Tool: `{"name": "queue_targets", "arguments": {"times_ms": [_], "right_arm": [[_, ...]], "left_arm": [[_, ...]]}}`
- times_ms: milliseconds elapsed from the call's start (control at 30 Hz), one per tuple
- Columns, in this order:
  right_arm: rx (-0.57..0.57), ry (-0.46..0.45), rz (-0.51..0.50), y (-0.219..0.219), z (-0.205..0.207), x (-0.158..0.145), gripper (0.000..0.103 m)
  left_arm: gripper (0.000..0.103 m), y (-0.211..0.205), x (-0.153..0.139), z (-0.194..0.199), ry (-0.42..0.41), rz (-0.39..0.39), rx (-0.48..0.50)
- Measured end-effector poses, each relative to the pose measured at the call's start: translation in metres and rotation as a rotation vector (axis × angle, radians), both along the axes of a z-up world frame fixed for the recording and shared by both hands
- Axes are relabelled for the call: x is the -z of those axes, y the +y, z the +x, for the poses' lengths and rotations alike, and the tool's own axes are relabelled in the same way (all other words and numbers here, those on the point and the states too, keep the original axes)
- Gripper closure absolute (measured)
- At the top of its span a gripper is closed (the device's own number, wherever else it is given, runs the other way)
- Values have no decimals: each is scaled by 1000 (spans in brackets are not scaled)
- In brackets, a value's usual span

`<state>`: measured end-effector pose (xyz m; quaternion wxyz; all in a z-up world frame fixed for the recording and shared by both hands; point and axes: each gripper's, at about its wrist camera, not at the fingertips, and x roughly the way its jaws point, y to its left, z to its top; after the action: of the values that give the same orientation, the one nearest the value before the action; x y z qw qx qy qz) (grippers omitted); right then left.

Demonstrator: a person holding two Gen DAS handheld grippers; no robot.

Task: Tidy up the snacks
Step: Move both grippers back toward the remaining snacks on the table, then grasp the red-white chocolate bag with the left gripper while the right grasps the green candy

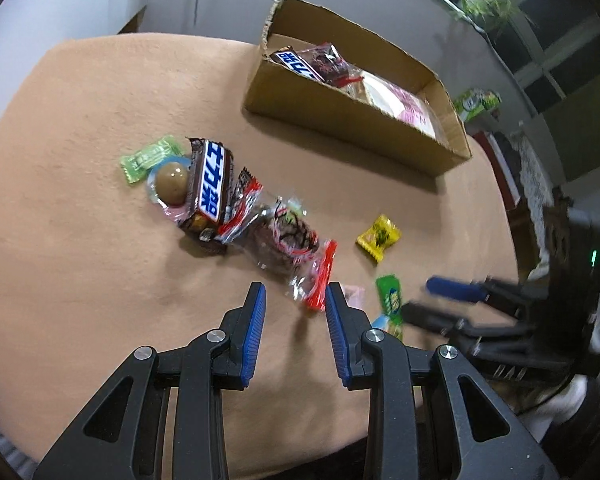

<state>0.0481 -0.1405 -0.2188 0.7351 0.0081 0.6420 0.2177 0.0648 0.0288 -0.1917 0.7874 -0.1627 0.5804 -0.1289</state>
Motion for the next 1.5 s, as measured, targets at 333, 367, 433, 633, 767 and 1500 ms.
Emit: {"name": "queue_targets", "arguments": {"times_ms": [333, 367, 433, 633, 767, 1500], "right_arm": [[-11, -6, -78, 24, -1, 18, 41], [-15, -9, -87, 27, -1, 19, 41], [-23, -12, -98, 32, 0, 20, 41], [-48, -25, -130, 38, -3, 21, 50], [-75, -42, -155, 41, -5, 22, 59], [21, -65, -24, 5, 0, 3, 81]], "left_arm": [[52, -9, 17, 30, 69, 4, -106], [52, -12, 20, 33, 80, 15, -112], [52, -19, 25, 39, 92, 57, -104], [52, -33, 32, 36, 66, 158, -53], [60, -27, 33, 33, 52, 160, -65], [71, 2, 8, 5, -6, 107, -74]]}}
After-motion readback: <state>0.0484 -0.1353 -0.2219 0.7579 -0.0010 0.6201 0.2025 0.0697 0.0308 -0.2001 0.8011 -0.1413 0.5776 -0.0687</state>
